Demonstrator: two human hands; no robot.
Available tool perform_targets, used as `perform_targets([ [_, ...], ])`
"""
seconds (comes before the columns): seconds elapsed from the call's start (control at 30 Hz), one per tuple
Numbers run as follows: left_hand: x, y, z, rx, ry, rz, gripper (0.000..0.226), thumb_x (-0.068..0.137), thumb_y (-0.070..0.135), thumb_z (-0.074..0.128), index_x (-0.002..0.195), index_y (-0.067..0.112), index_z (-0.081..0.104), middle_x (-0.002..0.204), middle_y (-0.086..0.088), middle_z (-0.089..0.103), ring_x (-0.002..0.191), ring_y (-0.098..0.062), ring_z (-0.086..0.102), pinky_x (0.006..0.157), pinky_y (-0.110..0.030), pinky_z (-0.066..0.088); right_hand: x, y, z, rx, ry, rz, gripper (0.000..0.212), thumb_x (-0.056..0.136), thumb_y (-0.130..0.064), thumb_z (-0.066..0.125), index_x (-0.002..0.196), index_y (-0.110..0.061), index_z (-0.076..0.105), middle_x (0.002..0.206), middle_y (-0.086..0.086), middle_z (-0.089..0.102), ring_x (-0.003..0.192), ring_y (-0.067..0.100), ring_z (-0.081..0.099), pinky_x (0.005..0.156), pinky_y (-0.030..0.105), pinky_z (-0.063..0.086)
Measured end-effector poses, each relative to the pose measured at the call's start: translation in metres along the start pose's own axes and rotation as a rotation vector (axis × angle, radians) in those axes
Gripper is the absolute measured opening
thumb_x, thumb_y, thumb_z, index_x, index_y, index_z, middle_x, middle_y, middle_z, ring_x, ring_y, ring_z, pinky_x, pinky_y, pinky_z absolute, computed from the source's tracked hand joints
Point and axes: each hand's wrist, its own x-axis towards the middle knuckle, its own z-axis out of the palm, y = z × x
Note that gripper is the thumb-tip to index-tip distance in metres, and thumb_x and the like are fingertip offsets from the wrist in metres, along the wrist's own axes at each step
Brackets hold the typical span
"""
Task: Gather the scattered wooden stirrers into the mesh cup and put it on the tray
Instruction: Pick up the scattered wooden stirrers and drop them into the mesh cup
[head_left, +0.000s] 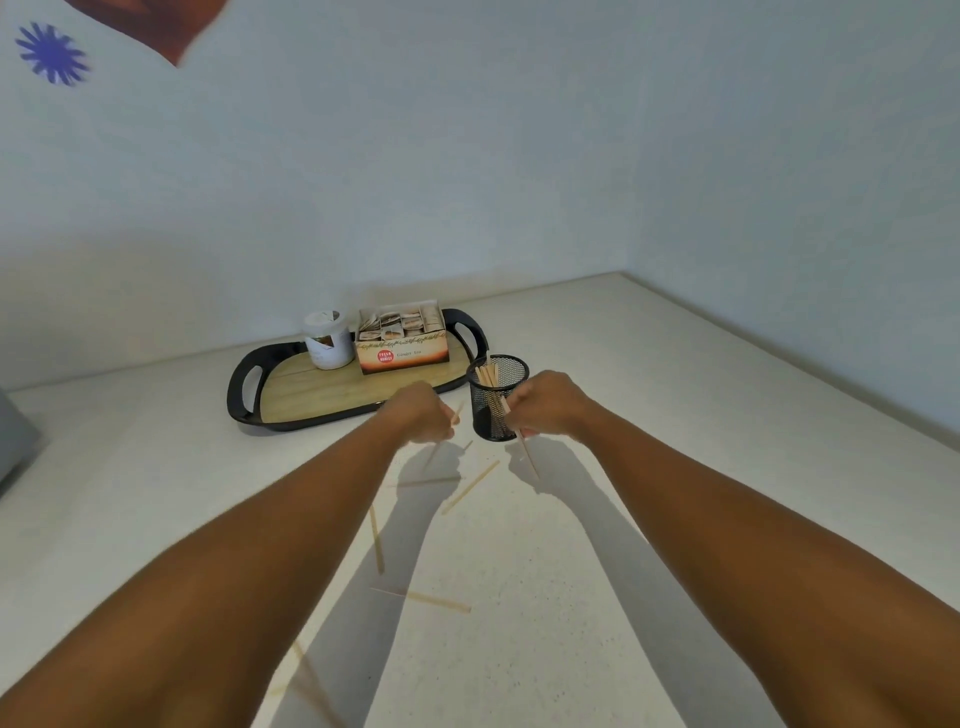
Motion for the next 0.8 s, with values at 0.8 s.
perform_targets([
  [0.8,0.04,0.052,-0.037,-0.68,0.421,0.176,0.006,0.085,0.016,0.077,0.09,0.02,0.075,0.087,0.002,0.073,0.082,-0.014,0.07,0.087,-0.037,0.059,0.052,-0.025,-0.032,0.357,0.631,-0.224,0.039,0.088,-0.005,0.062,0.125,-0.02,0.063,0.084,0.0,0.064,0.075,0.014,0.064,0.064,0.019,0.052],
])
